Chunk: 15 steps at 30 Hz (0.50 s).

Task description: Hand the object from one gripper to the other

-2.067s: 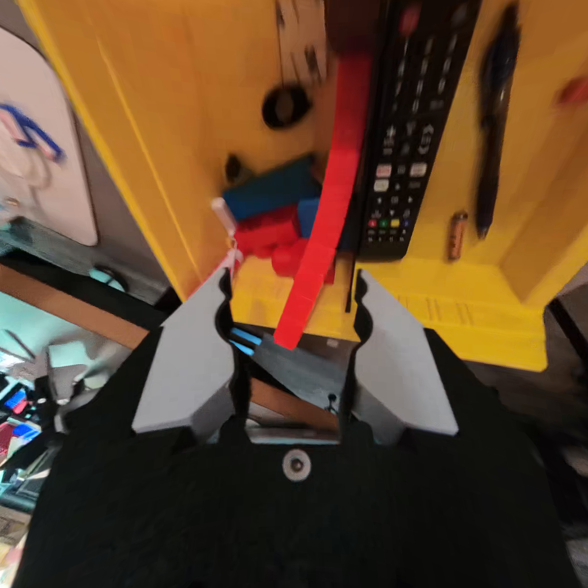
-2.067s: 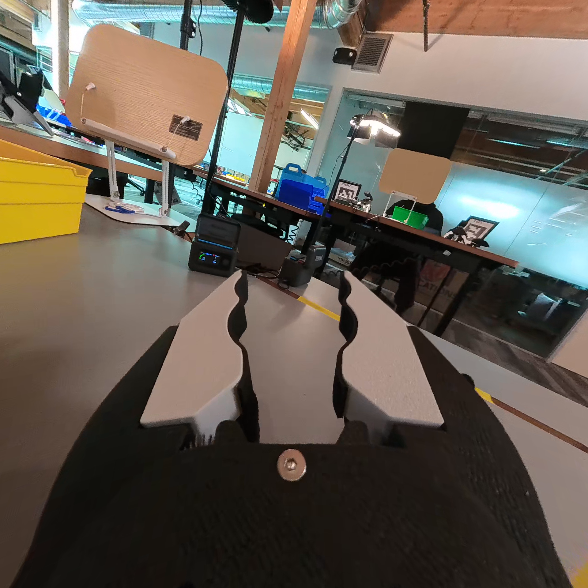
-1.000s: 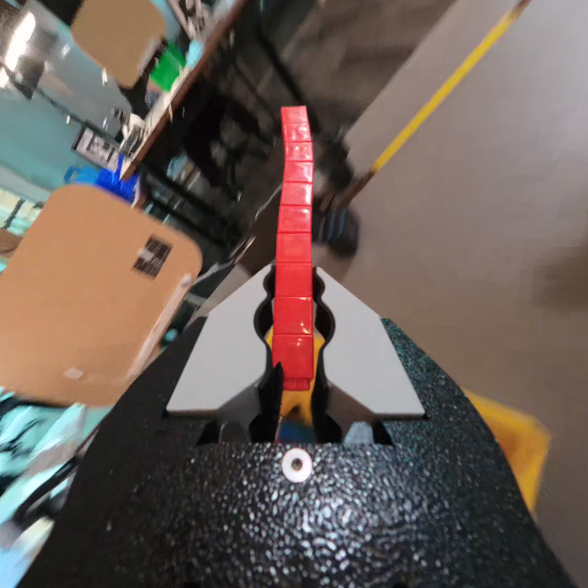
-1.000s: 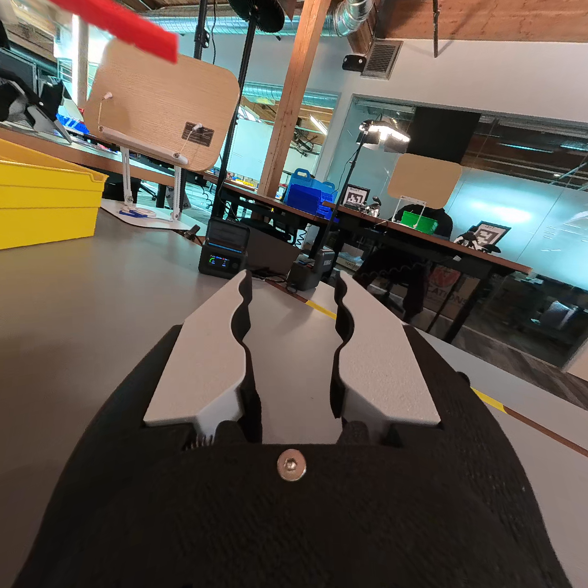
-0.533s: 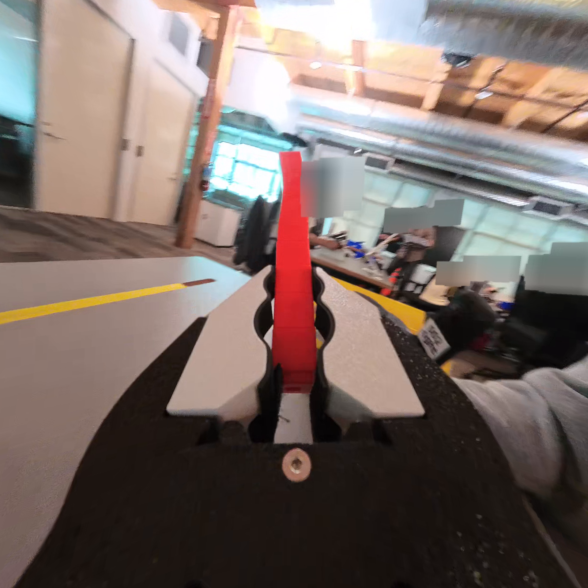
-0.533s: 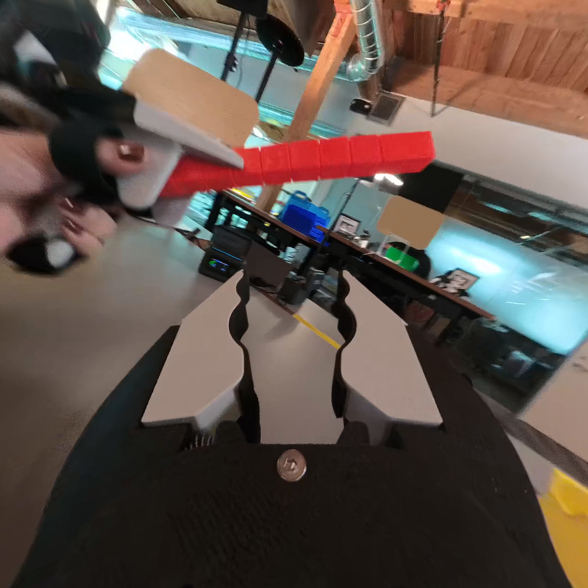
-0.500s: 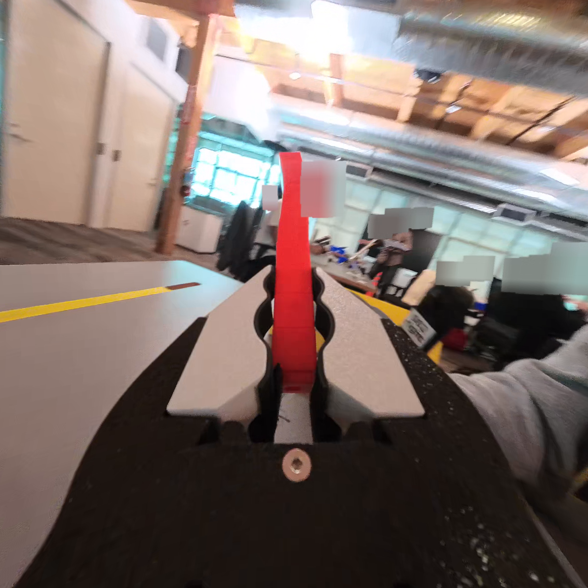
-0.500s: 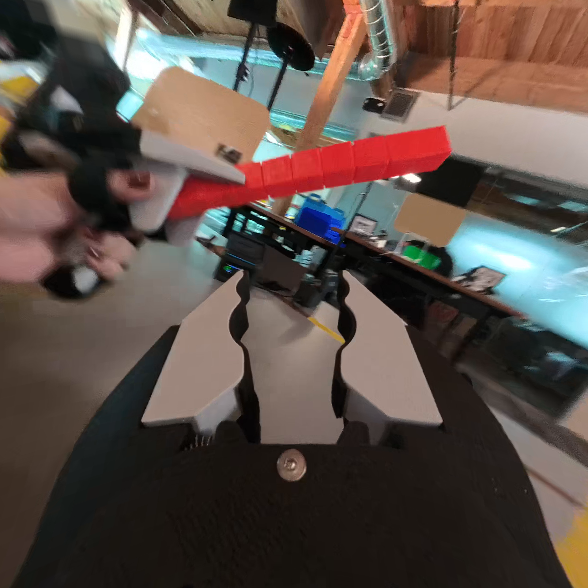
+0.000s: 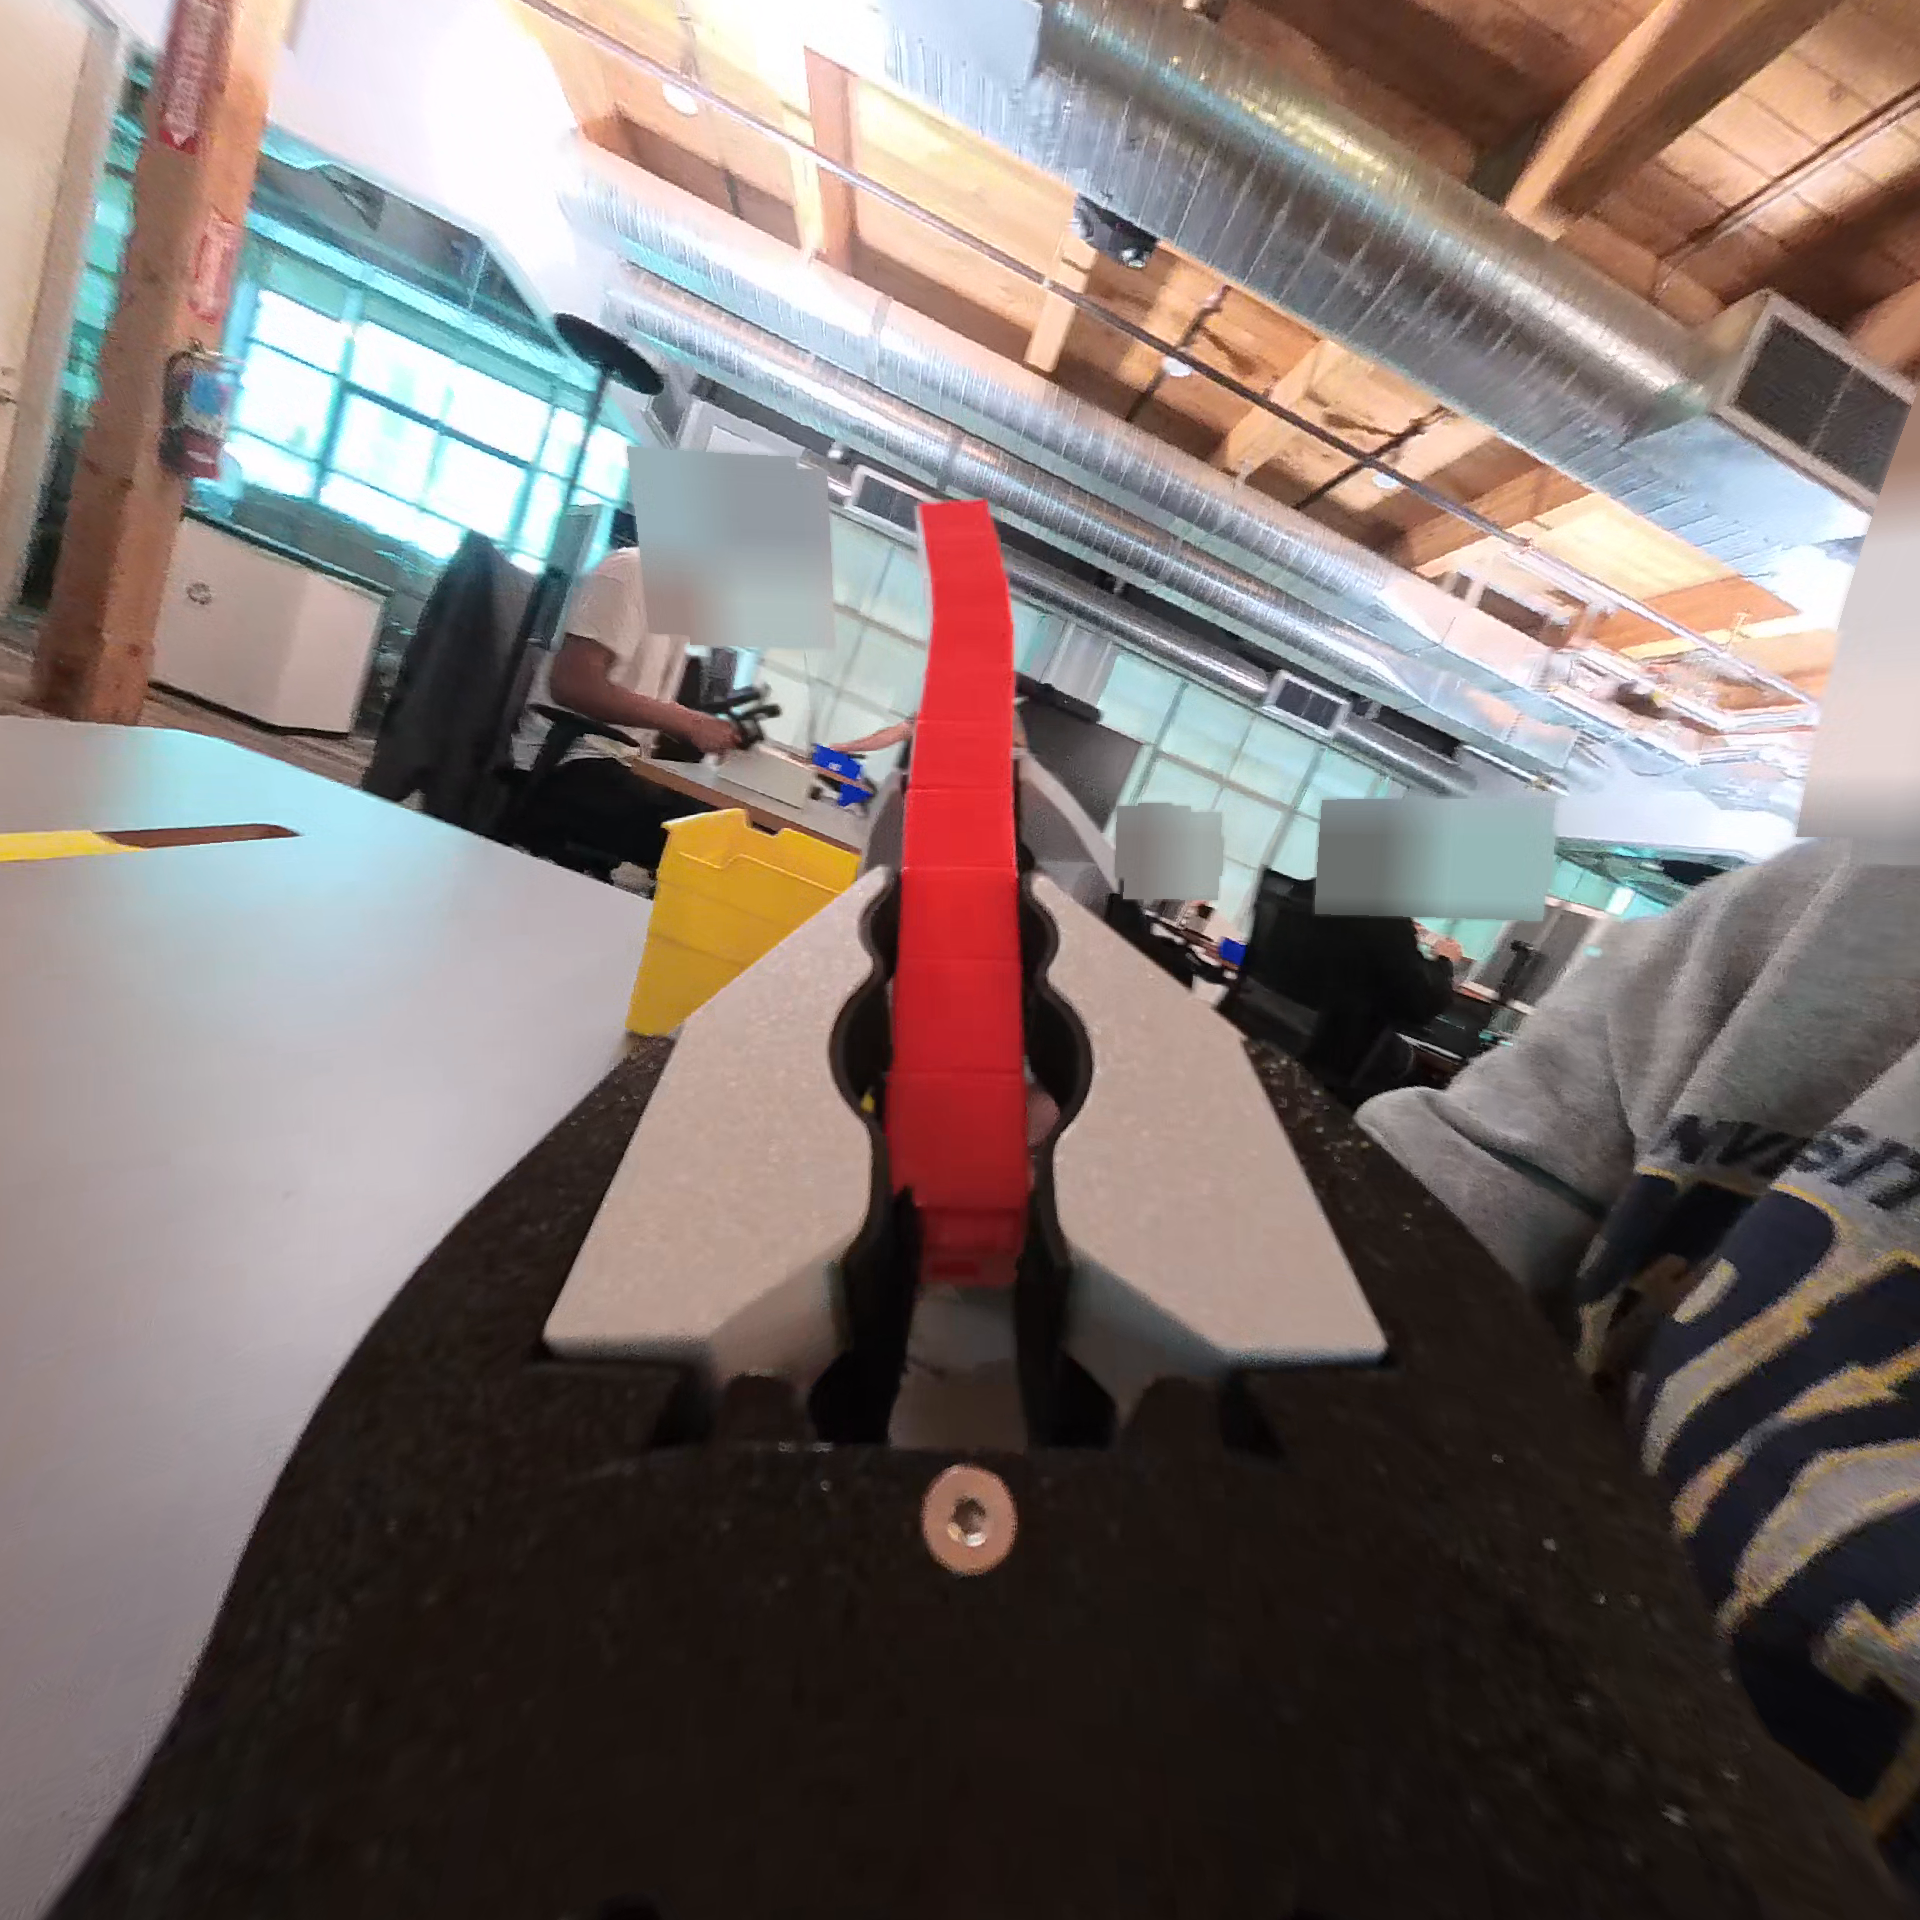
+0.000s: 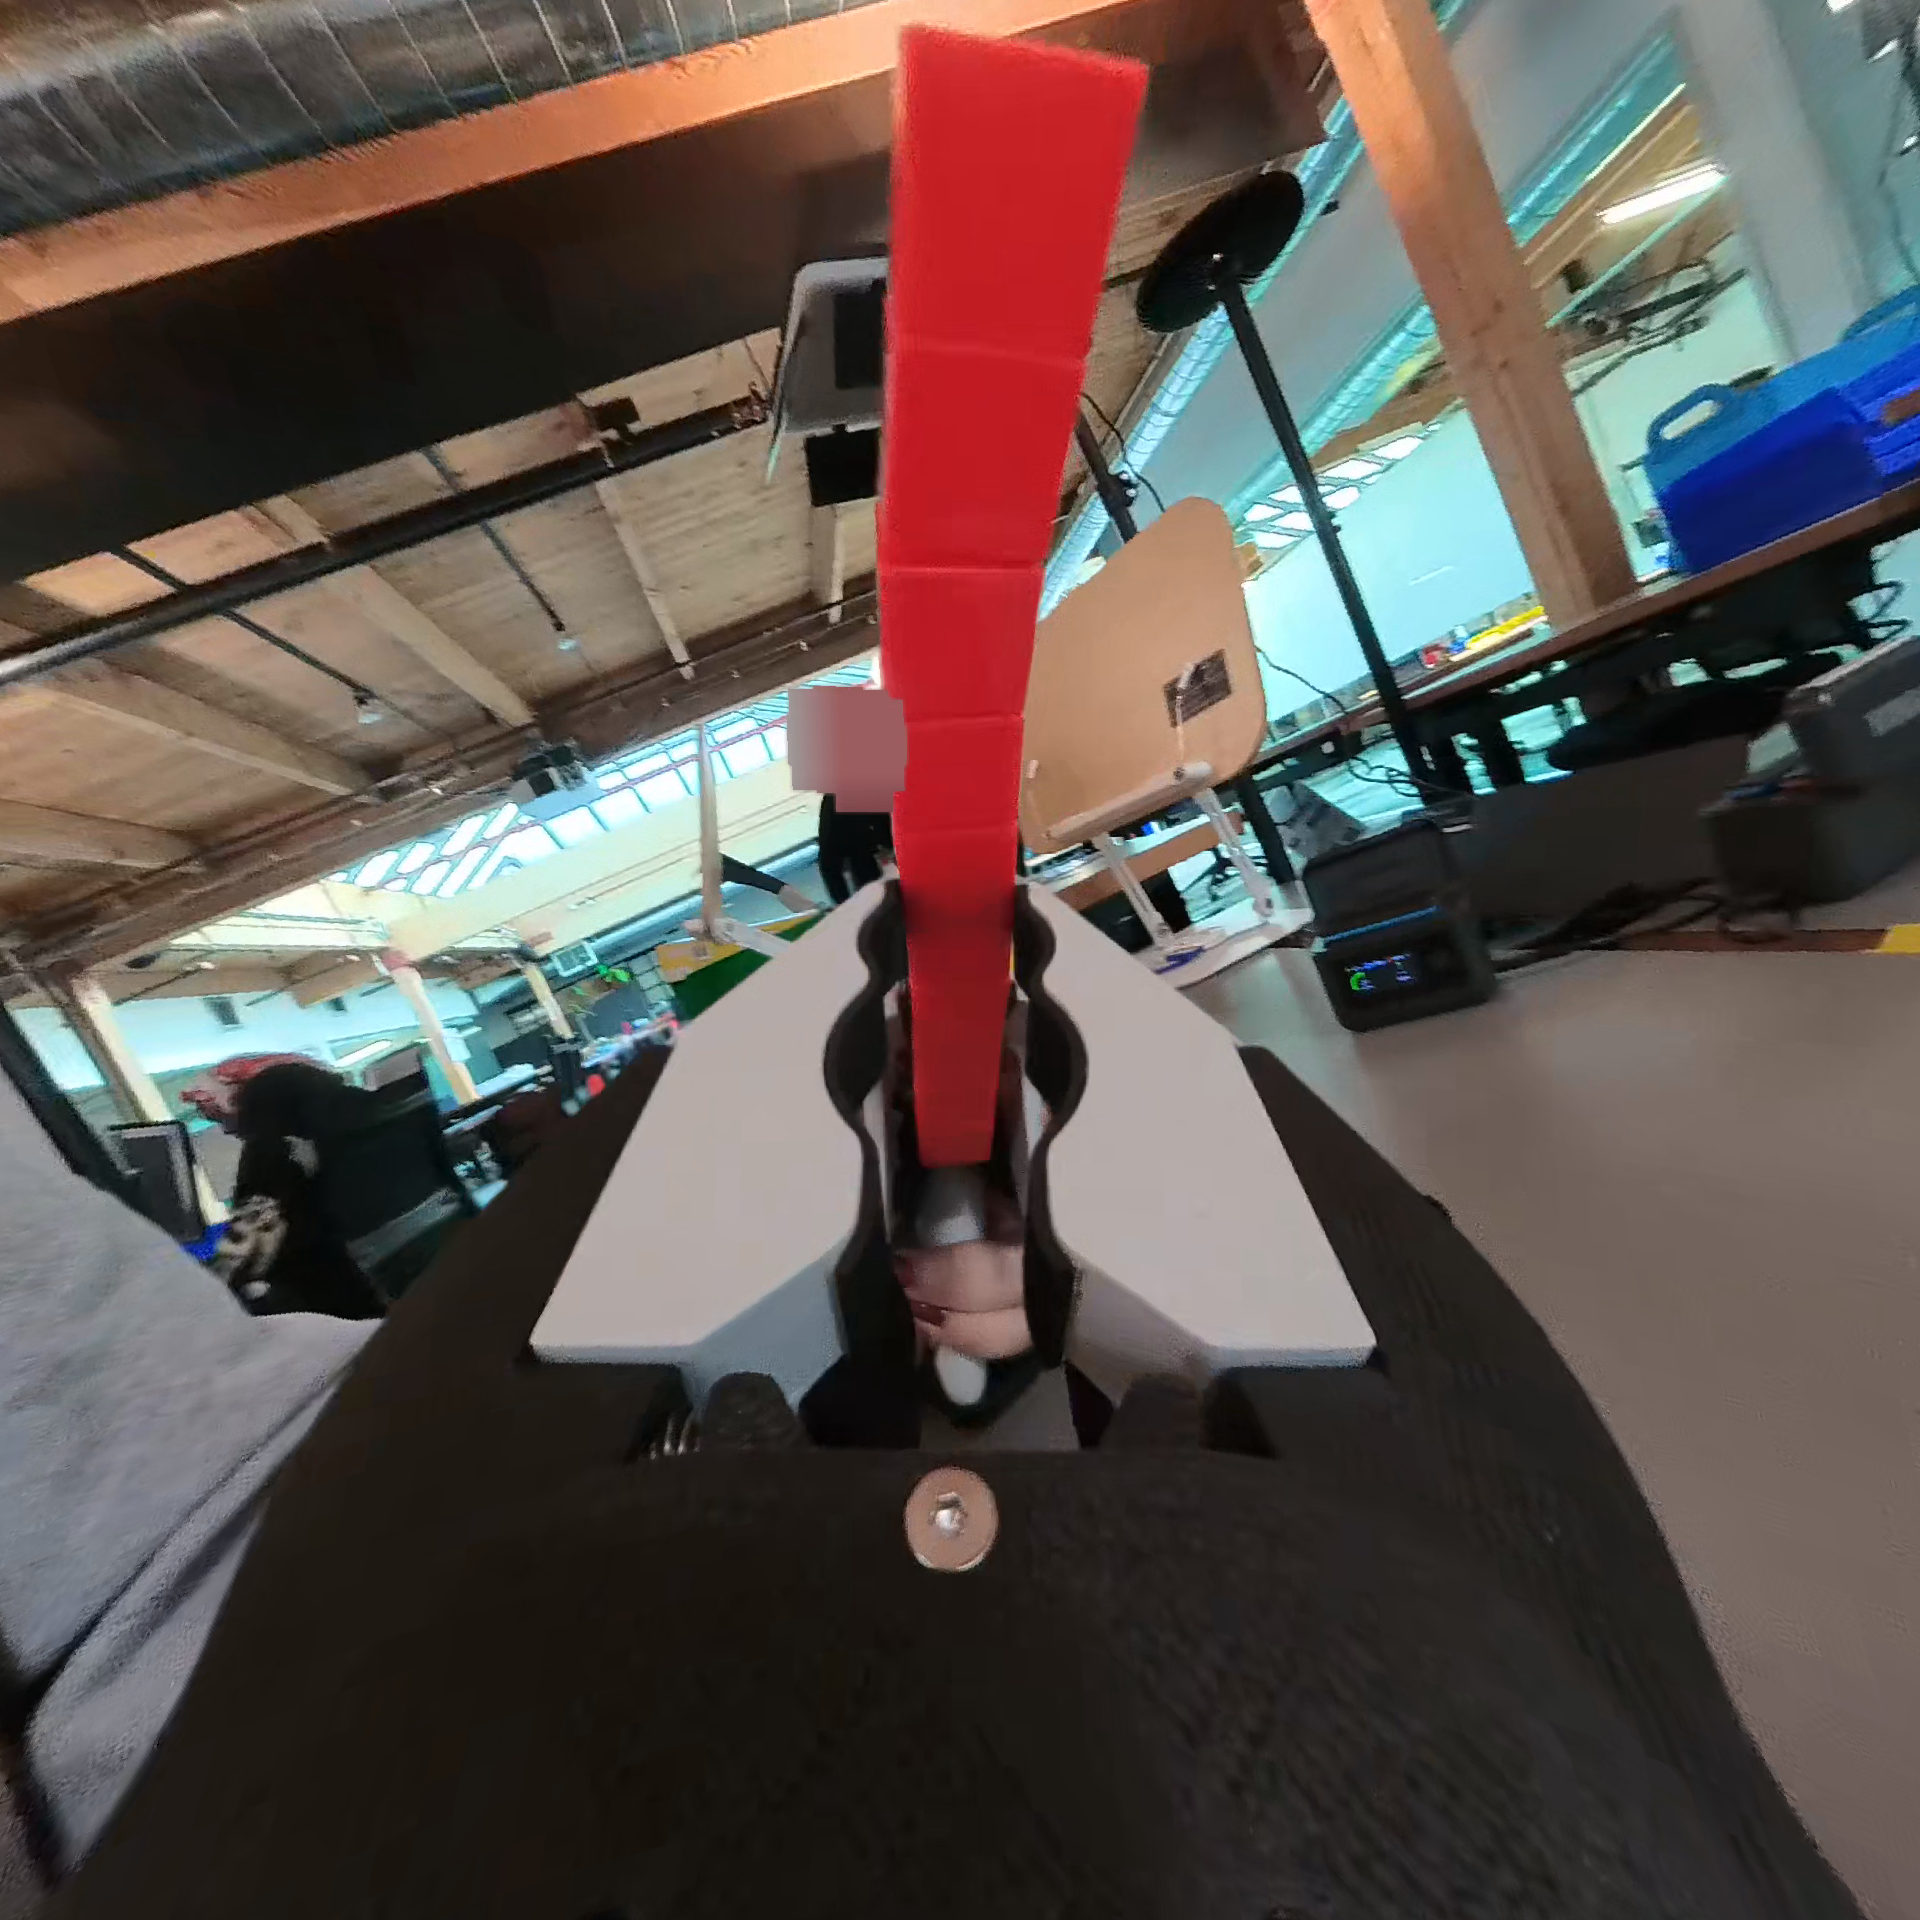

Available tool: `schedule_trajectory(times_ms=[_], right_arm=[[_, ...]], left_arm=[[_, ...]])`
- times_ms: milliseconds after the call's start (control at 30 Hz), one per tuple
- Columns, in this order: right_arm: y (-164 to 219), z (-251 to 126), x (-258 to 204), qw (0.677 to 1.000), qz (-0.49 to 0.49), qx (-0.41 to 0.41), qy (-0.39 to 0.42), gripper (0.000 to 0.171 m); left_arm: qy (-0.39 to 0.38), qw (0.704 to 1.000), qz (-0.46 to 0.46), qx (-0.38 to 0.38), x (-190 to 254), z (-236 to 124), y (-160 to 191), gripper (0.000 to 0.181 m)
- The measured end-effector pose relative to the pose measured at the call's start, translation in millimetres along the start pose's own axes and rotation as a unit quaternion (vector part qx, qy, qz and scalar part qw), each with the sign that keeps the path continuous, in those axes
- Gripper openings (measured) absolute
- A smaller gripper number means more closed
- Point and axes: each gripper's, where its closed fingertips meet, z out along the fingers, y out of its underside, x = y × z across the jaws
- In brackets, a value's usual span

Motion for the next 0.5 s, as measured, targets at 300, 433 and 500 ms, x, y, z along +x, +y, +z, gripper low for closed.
schedule_trajectory(times_ms=[300, 433, 500], right_arm=[[-3.5, -12.6, 36.7, 0.911, -0.344, -0.095, 0.206, 0.019], [-2.7, -16.4, 44.2, 0.743, -0.587, -0.163, 0.277, 0.019], [6.7, -13.3, 44.4, 0.666, -0.666, -0.194, 0.275, 0.019]], left_arm=[[-0.224, 0.947, 0.217, -0.073, -35.3, -16.7, -8.6, 0.126], [-0.207, 0.941, 0.259, -0.069, -15.2, -0.6, -4.2, 0.092], [-0.250, 0.926, 0.278, -0.045, -19.7, -1.2, -9.9, 0.095]])
